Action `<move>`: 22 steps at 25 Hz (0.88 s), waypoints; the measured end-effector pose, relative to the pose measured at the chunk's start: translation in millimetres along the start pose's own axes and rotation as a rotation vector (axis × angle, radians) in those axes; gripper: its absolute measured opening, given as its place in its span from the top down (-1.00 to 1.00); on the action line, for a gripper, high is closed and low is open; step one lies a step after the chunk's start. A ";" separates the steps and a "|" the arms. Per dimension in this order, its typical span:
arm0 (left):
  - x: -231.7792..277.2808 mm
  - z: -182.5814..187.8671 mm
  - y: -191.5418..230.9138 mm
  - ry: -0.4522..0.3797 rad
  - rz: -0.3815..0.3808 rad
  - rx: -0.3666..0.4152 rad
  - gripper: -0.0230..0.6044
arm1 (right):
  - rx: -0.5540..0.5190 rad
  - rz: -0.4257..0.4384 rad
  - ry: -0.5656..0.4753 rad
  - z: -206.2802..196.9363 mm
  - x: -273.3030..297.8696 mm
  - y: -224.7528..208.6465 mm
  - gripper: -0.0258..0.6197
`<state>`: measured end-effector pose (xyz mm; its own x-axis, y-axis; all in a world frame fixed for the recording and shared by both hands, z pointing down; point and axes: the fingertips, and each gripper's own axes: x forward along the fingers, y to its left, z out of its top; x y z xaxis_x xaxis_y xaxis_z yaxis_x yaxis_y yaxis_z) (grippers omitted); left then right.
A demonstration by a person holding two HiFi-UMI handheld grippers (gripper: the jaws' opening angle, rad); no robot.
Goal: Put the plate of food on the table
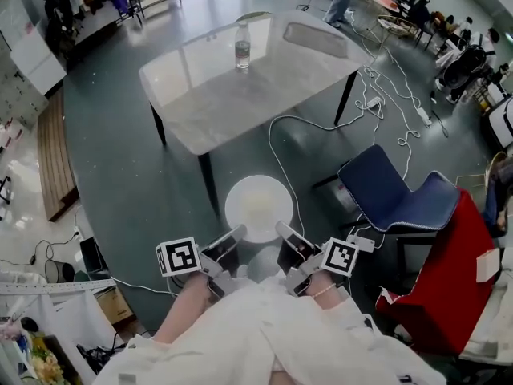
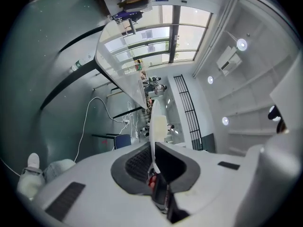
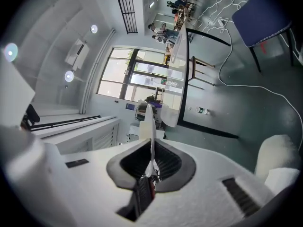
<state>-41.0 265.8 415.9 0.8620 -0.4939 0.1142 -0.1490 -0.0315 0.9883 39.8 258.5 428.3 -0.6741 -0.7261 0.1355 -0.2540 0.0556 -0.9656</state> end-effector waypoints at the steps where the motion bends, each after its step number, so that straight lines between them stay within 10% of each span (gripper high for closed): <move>1: 1.2 1.1 1.0 0.002 0.001 -0.020 0.84 | 0.008 -0.002 -0.001 0.8 1.4 -1.3 0.88; 22: 89.5 142.5 14.3 -0.079 0.027 0.028 0.84 | -0.004 0.002 0.113 122.4 124.4 -17.3 0.88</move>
<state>-35.0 97.4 425.9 0.8164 -0.5623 0.1313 -0.1861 -0.0410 0.9817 45.2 83.3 434.7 -0.7483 -0.6444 0.1575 -0.2547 0.0599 -0.9651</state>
